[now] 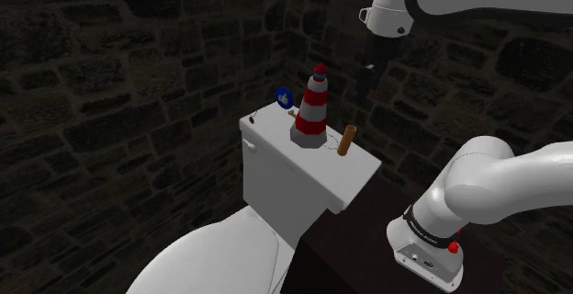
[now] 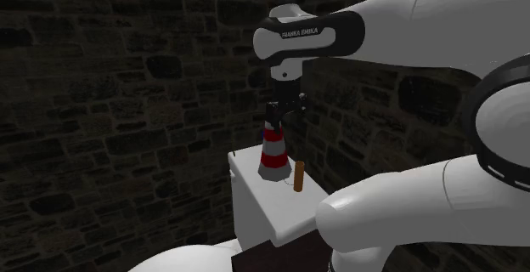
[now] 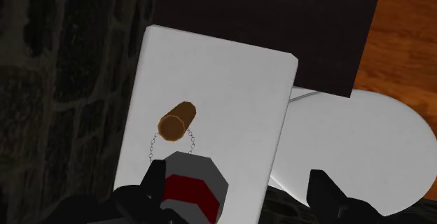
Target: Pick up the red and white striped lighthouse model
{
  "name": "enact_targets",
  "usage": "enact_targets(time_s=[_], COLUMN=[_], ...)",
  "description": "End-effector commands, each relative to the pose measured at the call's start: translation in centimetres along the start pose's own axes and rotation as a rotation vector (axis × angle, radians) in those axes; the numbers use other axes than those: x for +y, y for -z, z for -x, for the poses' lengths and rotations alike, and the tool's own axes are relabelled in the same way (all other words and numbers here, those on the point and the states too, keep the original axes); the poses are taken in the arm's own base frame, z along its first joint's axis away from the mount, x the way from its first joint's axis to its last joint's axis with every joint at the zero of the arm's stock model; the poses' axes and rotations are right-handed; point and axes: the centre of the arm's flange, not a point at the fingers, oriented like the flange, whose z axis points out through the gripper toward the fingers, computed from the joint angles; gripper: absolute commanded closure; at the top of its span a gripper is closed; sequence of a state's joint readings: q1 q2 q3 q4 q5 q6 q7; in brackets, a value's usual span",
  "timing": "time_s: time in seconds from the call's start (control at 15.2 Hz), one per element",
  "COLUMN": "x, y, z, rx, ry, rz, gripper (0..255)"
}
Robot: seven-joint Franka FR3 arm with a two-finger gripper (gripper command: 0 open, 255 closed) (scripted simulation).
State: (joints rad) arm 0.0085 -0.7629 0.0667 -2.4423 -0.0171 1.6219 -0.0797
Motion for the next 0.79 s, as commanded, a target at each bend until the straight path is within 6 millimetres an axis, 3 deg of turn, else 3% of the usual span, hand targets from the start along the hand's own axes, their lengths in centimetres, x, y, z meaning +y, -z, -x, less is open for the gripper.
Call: enact_targets(time_s=[0.0, 0.73], x=[0.0, 3.9], y=[0.0, 1.7], z=[0.0, -14.7], rx=[0.000, -0.090], ry=[0.000, 0.250], rz=[0.000, 0.070], gripper=[0, 0])
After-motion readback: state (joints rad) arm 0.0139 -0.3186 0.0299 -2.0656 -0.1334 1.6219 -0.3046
